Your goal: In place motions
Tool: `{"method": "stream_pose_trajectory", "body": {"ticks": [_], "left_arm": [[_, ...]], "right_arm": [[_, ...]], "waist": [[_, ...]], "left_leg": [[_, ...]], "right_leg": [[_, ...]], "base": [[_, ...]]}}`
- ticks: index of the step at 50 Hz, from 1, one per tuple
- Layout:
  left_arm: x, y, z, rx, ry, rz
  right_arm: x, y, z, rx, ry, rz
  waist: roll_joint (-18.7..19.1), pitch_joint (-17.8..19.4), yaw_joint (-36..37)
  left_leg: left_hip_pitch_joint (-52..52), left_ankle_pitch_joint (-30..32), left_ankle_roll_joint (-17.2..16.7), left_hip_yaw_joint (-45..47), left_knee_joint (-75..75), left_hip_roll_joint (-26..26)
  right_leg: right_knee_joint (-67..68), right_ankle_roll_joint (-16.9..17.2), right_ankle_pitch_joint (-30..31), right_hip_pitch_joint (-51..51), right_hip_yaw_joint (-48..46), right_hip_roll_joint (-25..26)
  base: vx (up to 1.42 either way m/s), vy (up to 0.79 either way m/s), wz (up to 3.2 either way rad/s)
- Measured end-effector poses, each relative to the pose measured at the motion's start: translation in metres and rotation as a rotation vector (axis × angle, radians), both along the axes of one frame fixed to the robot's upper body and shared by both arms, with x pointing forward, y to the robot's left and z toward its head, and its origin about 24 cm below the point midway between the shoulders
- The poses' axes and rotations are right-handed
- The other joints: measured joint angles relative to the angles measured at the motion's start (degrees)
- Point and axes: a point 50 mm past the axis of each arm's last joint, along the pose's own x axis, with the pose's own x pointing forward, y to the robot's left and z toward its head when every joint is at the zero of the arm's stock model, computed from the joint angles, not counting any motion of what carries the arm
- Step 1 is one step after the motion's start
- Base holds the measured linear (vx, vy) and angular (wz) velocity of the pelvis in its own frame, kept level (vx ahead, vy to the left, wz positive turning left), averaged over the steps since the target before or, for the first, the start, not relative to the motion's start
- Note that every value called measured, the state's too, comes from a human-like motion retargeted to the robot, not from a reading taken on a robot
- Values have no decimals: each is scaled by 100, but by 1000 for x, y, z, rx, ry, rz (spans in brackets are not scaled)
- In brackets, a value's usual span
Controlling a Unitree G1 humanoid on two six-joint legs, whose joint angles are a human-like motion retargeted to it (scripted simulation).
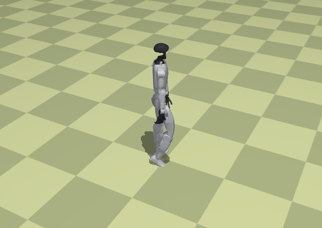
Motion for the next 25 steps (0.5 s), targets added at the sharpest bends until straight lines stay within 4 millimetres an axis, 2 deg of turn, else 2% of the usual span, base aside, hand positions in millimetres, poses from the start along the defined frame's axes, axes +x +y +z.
{"method": "stream_pose_trajectory", "body": {"ticks": [2,4,5,6,8,11,14,18,20,22,23,24,25], "left_arm": [[48,-9,10,-42,-176,5],[94,-18,27,-98,-372,-2],[114,-16,37,-115,-454,-10],[126,-12,43,-101,-498,-13],[141,-3,51,-17,-528,-4],[132,0,45,74,-485,23],[105,6,31,66,-414,-11],[39,14,7,68,-213,-88],[-17,17,-4,101,-54,-104],[-75,19,-8,113,99,-92],[-105,21,-7,104,181,-79],[-133,23,-3,89,262,-59],[-160,25,2,71,341,-33]], "right_arm": [[-23,-21,5,-60,63,-123],[-66,-47,15,-154,170,-241],[-80,-57,21,-201,215,-267],[-81,-63,24,-236,227,-276],[-90,-74,29,-334,250,-326],[-103,-77,32,-385,224,-429],[-94,-72,28,-379,177,-446],[-63,-52,16,-317,89,-354],[-30,-26,5,-227,-12,-268],[-1,8,-2,-106,-108,-170],[12,26,-4,-30,-151,-114],[28,43,-4,53,-191,-46],[44,61,-2,139,-228,30]], "waist": [[-18,121,124],[84,63,-70],[159,77,-205],[197,145,-365],[261,235,-599],[285,170,-496],[242,140,-393],[140,-24,-205],[-53,-94,-131],[-200,5,-197],[-352,20,-401],[-543,-9,-106],[-754,-61,439]], "left_leg": [[-84,-22,114,31,-89,-80],[-61,-5,162,-50,-252,-97],[-61,12,167,41,-288,-45],[-99,24,149,67,-280,8],[-207,52,157,-15,-230,100],[-244,75,155,44,-207,177],[-141,50,144,213,-286,120],[11,-97,65,473,-314,-75],[73,-295,28,548,-114,-305],[88,-447,82,309,379,-424],[-2,-422,152,-7,748,-613],[-129,-261,205,277,1256,-635],[-275,-32,250,860,1834,-573]], "right_leg": [[1100,-145,467,-809,640,78],[2653,-354,163,-1815,1061,95],[3234,-477,-75,-2136,991,-55],[3522,-530,-164,-2350,1007,-60],[4046,-534,-305,-2765,1089,46],[4111,-454,-401,-2849,1144,200],[3470,-437,-362,-2404,1108,314],[1654,-244,-199,-1316,1267,617],[-32,110,46,-312,1183,592],[-1263,-52,-1380,655,555,572],[-1995,-347,-1490,1149,-451,493],[-2367,-374,-1431,1348,-526,351],[-2559,-267,-1288,1399,-137,179]], "base": [[-38,15,-30],[-5,13,11],[-20,16,16],[-30,12,17],[-24,0,17],[3,-3,-16],[9,4,-48],[17,2,-53],[31,-3,3],[38,-6,95],[42,-9,54],[42,-12,-119],[18,-12,-285]]}}
